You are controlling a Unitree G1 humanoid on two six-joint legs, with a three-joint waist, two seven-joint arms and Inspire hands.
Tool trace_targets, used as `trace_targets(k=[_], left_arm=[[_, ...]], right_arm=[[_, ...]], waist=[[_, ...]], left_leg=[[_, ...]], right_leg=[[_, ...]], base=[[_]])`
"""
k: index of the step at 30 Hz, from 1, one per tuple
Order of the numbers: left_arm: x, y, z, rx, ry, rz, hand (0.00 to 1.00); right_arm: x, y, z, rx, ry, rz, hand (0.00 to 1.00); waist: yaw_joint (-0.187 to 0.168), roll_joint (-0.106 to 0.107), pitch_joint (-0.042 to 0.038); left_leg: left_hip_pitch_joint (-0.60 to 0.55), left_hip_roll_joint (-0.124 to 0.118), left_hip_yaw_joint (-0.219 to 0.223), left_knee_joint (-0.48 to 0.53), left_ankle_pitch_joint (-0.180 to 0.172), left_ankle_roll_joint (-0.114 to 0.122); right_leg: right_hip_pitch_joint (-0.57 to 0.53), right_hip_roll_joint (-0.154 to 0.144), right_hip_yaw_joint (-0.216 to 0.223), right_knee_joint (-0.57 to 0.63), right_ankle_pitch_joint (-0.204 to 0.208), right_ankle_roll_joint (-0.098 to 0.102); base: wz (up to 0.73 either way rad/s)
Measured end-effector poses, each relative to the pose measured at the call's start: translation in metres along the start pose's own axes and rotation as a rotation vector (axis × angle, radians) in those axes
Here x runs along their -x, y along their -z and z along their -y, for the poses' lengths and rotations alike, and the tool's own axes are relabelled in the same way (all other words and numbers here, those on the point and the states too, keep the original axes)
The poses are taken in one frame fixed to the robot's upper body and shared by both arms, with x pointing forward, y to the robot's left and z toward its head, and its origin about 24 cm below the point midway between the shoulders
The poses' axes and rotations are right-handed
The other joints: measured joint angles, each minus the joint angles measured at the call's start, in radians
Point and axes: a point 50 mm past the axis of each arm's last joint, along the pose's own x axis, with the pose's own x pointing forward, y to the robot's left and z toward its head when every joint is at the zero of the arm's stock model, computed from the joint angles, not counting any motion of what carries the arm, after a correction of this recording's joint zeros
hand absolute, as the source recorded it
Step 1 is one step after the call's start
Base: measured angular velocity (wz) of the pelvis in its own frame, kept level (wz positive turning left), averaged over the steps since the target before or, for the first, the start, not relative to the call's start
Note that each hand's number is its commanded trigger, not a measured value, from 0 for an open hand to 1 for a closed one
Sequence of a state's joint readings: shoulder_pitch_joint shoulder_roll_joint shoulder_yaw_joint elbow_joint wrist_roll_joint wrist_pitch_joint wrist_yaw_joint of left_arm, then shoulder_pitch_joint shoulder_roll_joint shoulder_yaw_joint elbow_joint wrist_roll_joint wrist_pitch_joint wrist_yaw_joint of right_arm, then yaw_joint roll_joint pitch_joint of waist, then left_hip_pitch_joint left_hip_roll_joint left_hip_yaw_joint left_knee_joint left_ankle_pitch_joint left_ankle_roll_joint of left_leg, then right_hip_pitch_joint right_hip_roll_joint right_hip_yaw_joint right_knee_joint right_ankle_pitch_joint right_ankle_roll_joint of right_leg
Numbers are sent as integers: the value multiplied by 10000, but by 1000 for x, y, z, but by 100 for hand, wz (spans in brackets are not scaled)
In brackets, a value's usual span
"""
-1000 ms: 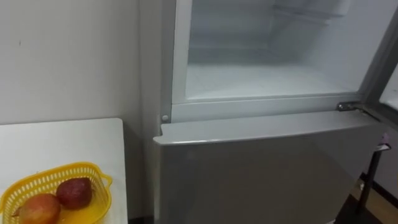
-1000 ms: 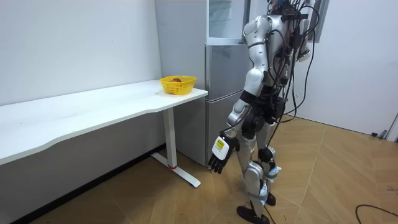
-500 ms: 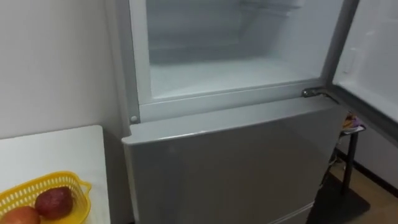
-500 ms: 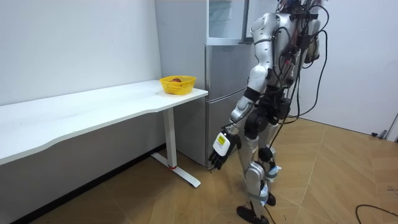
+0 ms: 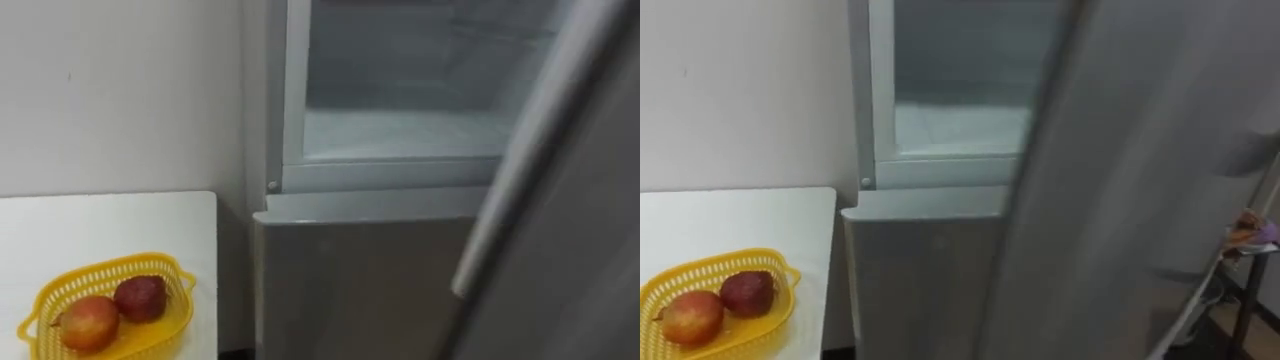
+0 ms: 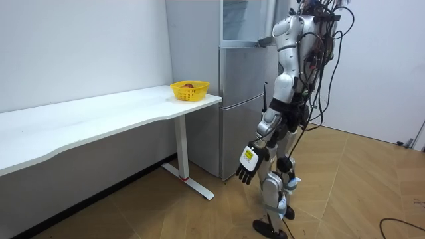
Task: Retrieve from the upper fridge
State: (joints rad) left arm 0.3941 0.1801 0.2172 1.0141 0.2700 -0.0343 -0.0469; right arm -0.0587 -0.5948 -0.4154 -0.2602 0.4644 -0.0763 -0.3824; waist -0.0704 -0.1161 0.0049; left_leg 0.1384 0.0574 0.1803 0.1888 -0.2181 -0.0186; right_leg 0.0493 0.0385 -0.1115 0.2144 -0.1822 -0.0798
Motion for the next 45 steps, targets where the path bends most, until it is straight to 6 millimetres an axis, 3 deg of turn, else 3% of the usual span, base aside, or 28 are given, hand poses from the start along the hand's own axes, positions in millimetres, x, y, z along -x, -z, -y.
trace_targets(k=[9, 20, 37, 45], left_arm=[[-1, 1, 1, -308, -46, -179, 0], [-1, 3, 0, -274, -194, -240, 0], [-1, 3, 0, -295, -221, -294, 0], [0, 4, -1, -294, -257, -462, 0]], right_arm=[[1, -9, -7, 182, -825, 773, 0], [4, -5, -17, 49, -1682, 580, 0], [0, -8, -17, -796, -1174, 672, 0], [14, 23, 7, -211, 349, -693, 0]], waist=[[515, 11, 18], [814, 1, 15], [725, 145, -1], [636, 109, -37]], left_leg=[[137, -10, -202, -31, -6, -7], [28, -21, -324, -31, -11, -15], [-117, -29, -490, -14, -24, -45], [-54, -39, -511, -10, -24, -46]], right_leg=[[463, -21, -318, -373, 12, 21], [514, -64, -632, -479, 3, 33], [404, -91, -792, -437, 2, 37], [525, -95, -825, -490, -1, 42]], base=[[13], [8], [2], [0]])
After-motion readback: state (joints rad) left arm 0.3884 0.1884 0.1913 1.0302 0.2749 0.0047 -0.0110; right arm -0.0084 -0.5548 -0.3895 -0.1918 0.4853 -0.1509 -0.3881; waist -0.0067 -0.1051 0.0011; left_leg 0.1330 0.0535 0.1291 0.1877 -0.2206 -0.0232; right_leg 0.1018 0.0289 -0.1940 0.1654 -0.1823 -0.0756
